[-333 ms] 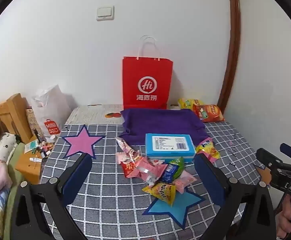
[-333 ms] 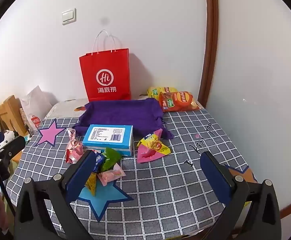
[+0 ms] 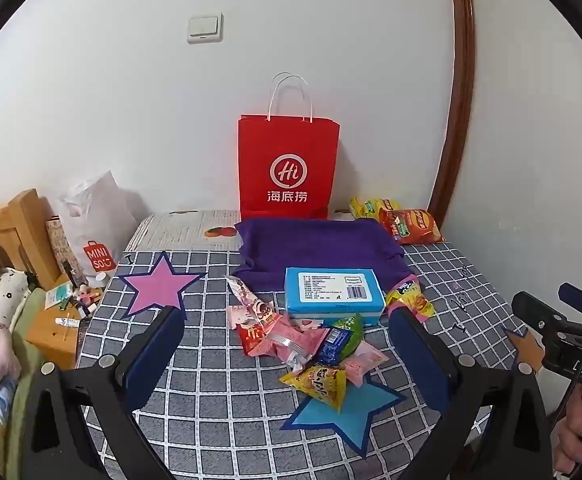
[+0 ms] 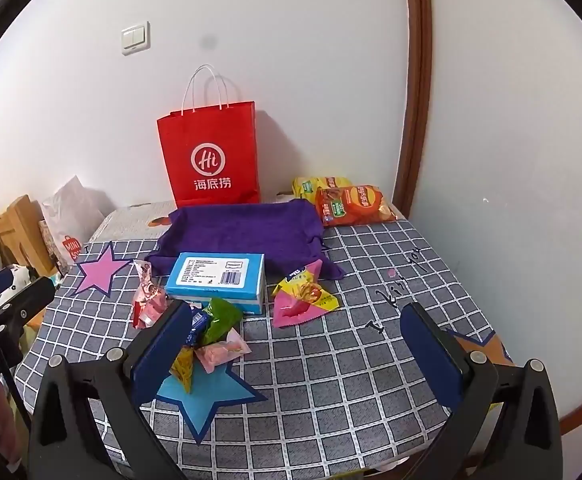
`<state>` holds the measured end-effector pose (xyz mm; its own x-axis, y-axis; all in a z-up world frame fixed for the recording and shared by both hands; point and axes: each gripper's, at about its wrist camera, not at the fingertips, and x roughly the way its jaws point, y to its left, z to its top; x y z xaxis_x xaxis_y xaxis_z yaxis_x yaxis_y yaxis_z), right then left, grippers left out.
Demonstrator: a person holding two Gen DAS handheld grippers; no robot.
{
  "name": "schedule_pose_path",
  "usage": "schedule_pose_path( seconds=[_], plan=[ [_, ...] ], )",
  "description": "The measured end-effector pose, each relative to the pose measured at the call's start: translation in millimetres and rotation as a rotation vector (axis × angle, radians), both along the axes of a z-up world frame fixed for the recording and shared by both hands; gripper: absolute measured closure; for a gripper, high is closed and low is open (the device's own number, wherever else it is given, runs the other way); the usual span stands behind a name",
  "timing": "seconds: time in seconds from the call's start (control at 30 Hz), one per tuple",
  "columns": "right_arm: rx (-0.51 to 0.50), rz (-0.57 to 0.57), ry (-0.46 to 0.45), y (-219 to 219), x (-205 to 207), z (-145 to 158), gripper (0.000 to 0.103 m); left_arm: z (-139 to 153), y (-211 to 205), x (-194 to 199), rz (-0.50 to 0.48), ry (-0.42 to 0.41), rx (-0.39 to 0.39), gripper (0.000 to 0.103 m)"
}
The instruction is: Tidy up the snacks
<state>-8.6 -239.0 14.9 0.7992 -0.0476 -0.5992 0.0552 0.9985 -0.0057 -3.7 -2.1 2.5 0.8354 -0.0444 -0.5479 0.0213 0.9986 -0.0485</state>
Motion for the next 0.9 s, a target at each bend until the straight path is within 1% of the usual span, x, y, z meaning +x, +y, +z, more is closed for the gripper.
schedule_pose_path(
  seconds=[0.1,0.13,0.33,0.9],
  plan=[
    [0.005,0.006,-0.002,3.2,-4.9,-2.5,0.0,0.7,1.2,-0.1,-0.001,-0.004,-0.003,0.0],
    [0.014,-0.004,0.009,2.6,0.2,2.2,0.0,2.0,1.4,0.2,-0.002,-0.004,-0.003,0.0],
    [0.005,0.0,0.002,7.4,-1.5,3.4,0.0,3.3,2.4,0.6,-0.001,-0.001,-0.003,0.0],
    [0.018,0.003,-0.005,6.3,-2.5,3.3,0.0,2.1,2.3,-0.6,-0.003,-0.001,-0.004,0.0]
  ],
)
